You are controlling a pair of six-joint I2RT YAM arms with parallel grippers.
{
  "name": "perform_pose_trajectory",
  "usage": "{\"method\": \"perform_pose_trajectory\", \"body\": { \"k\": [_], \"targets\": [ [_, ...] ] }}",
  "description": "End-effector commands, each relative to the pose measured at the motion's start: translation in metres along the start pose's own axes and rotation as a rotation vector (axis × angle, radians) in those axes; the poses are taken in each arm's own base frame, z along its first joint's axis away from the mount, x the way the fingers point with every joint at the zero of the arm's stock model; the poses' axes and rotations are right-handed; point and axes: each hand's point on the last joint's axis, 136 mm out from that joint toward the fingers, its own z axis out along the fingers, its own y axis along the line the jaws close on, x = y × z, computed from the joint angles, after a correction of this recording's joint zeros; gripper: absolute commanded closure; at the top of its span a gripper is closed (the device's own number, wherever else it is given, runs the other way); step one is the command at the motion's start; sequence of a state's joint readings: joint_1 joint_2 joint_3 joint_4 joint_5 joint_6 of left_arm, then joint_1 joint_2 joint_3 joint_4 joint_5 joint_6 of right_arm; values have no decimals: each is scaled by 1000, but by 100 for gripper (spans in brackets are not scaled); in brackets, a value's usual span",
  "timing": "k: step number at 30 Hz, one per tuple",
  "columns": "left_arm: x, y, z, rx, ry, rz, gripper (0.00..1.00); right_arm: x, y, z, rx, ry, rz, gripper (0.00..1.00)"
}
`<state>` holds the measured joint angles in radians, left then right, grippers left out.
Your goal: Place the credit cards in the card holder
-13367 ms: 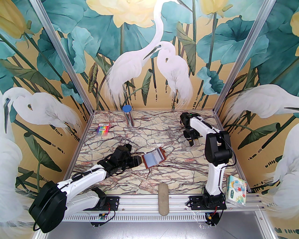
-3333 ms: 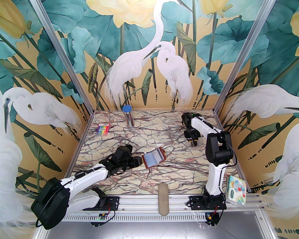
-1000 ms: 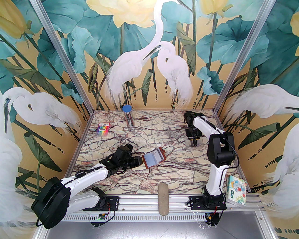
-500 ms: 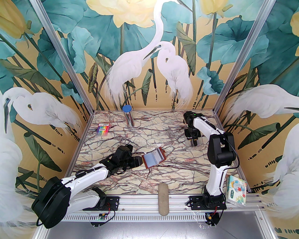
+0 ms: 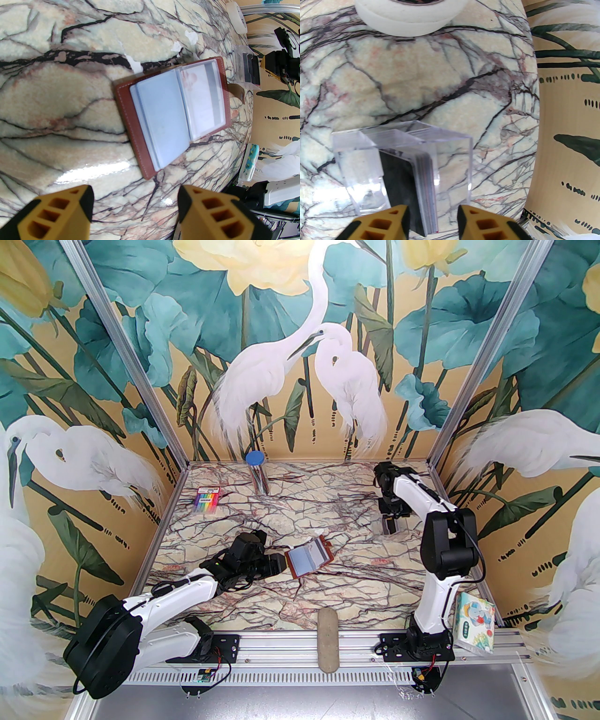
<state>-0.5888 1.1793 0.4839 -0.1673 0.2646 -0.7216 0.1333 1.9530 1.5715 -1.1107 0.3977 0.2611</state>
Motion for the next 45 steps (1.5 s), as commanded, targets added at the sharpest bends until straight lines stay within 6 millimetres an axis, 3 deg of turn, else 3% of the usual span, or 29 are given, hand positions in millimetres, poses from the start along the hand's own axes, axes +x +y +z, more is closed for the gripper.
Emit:
{"method": "perform_pose_trajectory", "body": {
  "k": [1,8,15,26,45],
  "targets": [
    [2,2,1,7,7,-17,35,4,-2,10,44,33,-14,53],
    [2,1,1,10,8,-16,35,8,6,20,21,69,-33,48],
    [2,2,1,9,9,-15,35,13,3,28,60,97,-47,51],
    [1,1,2,8,9,-12,35,10,-6,21,99,78,-42,62],
    [1,0,3,8,14,-13,35,7,-19,9,124,47,-17,68]
  ]
}}
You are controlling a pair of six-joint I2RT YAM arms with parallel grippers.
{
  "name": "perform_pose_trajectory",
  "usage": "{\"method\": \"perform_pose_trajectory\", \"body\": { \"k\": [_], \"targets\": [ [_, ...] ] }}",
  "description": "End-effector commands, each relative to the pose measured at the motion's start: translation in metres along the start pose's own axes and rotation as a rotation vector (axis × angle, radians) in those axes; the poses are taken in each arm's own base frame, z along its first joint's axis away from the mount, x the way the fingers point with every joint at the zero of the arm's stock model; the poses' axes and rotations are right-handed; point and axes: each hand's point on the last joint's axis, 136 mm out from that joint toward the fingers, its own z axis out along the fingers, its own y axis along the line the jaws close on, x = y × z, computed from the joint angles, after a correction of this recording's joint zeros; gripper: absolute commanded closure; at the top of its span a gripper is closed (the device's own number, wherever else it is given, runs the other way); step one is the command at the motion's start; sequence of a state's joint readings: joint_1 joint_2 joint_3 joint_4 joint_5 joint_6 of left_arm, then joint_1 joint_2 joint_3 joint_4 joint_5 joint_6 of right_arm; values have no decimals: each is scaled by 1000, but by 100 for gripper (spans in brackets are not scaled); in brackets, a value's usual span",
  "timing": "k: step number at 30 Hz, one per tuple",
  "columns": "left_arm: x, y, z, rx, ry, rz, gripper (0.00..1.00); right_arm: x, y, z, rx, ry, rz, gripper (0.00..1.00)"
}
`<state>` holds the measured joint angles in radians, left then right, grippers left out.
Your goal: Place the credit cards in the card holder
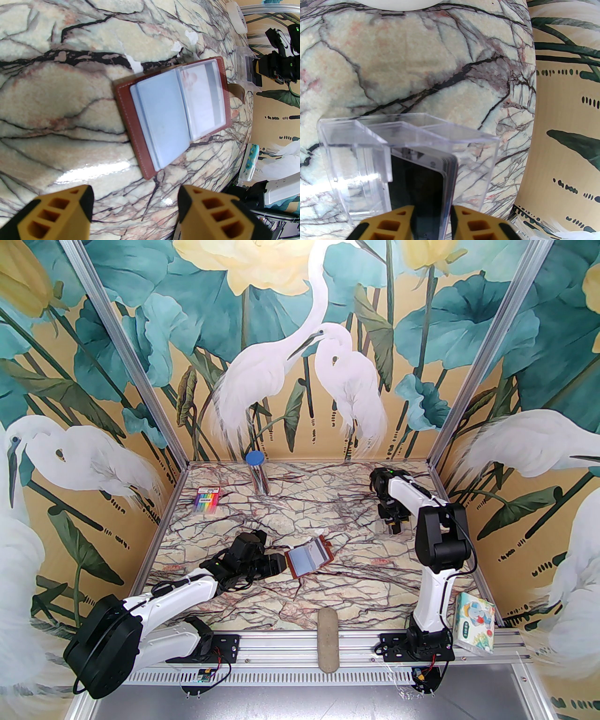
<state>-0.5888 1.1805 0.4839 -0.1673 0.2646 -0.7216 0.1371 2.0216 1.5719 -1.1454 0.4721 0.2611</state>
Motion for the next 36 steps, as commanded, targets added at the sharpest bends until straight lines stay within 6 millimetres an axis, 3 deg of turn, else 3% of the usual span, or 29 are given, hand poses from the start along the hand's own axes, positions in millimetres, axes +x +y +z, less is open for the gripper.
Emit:
{"method": "perform_pose_trajectory", "body": {
  "k": [1,21,30,36],
  "targets": [
    [1,0,3,9,15,-11,35,-2,-16,-12,31,-25,32,69],
    [3,2,4,7,18,-15,35,-1,-23,-20,41,-40,47,82],
    [4,3,4,8,19,-18,35,0,-20,-23,12,-45,50,92],
    [4,3,4,8,18,-18,35,0,-18,-22,0,-43,50,93]
  ]
}}
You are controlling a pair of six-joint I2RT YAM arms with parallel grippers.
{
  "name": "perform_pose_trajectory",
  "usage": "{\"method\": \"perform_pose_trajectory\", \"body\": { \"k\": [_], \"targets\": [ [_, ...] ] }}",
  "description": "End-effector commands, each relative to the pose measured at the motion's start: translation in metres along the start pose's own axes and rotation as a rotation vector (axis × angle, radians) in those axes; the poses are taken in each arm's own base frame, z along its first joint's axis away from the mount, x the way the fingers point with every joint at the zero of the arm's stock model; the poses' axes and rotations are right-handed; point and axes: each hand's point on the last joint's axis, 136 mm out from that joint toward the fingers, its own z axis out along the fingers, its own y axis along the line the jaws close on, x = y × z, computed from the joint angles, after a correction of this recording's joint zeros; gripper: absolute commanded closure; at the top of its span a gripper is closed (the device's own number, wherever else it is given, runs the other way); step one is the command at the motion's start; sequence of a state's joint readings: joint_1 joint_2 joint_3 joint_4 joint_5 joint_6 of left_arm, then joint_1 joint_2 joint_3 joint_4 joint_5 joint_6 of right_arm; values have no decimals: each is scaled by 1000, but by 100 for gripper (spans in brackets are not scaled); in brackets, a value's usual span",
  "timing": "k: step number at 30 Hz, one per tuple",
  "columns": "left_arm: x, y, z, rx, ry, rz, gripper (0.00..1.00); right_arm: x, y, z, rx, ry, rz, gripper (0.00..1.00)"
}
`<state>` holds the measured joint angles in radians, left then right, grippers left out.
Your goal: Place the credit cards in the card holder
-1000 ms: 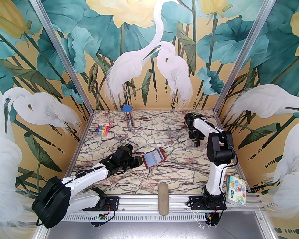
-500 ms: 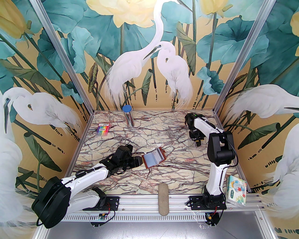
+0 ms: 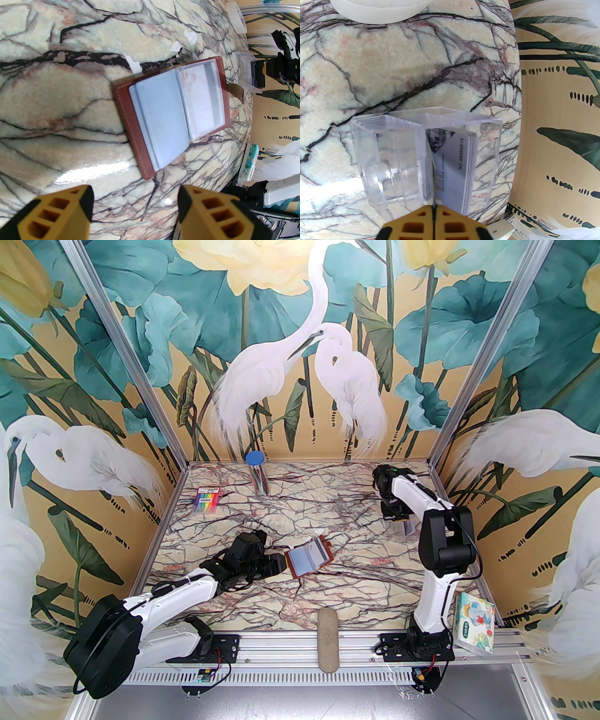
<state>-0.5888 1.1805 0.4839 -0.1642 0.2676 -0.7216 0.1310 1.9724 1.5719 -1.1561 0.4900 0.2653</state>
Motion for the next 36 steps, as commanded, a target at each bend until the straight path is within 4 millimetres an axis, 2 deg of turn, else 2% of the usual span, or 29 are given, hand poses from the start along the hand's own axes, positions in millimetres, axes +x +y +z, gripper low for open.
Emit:
{"method": "perform_pose_trajectory", "body": {
  "k": [1,7,15,28,36],
  "targets": [
    [4,4,4,4,16,-19,35,1,-4,-7,-12,-7,23,93],
    [4,3,4,4,17,-16,35,1,-3,-3,-7,0,17,91],
    [4,4,5,2,19,-15,35,2,6,3,-38,15,10,80],
    [3,3,5,4,21,-14,35,5,12,8,-72,33,5,79],
    [3,2,5,5,21,-13,35,7,15,10,-84,44,1,73]
  ]
}}
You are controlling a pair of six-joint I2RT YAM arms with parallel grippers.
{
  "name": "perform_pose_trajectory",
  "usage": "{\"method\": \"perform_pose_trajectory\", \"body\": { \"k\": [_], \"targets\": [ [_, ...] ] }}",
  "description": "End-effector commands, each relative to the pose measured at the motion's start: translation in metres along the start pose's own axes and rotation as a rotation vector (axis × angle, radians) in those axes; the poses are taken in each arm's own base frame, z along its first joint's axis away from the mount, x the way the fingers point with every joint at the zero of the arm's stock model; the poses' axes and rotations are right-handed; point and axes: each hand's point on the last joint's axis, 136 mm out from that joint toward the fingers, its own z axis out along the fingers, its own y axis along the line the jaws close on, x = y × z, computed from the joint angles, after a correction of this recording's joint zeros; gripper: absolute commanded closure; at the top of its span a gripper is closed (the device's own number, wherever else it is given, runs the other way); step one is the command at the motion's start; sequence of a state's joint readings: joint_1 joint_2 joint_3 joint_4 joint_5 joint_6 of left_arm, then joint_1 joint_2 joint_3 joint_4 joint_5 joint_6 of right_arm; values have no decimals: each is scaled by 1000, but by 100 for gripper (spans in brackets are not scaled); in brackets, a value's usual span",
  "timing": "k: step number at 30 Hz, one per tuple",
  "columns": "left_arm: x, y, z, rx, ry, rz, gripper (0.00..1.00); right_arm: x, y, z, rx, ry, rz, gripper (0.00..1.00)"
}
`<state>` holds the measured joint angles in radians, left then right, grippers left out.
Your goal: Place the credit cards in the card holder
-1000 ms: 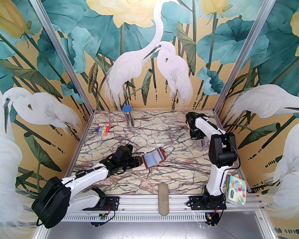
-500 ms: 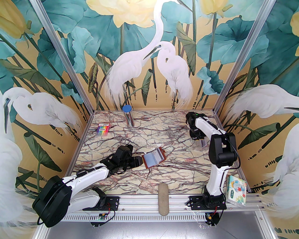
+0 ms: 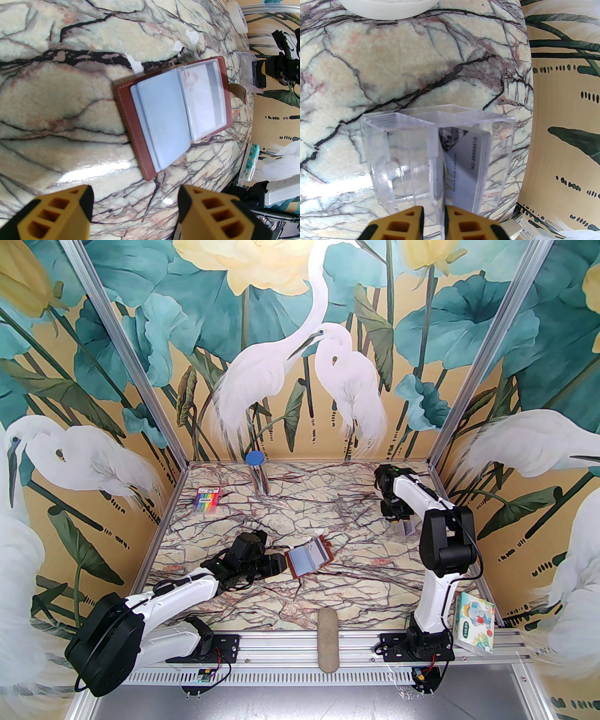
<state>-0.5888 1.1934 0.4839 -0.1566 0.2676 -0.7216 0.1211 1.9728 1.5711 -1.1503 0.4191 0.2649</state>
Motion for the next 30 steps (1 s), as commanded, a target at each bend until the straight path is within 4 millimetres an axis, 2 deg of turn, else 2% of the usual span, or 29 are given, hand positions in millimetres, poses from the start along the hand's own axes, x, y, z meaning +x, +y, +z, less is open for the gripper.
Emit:
{"method": "perform_pose_trajectory", "body": {
  "k": [1,8,13,25,30],
  "targets": [
    [3,1,3,9,18,-11,35,5,4,8,-12,27,-5,71],
    [3,3,4,6,17,-14,35,2,-2,2,3,5,8,60],
    [4,3,5,7,19,-16,35,1,-1,-3,-19,-10,17,60],
    [5,5,5,5,20,-18,35,2,-4,2,4,-2,17,59],
    [5,5,5,6,20,-18,35,0,-17,1,54,-14,30,58]
  ]
}}
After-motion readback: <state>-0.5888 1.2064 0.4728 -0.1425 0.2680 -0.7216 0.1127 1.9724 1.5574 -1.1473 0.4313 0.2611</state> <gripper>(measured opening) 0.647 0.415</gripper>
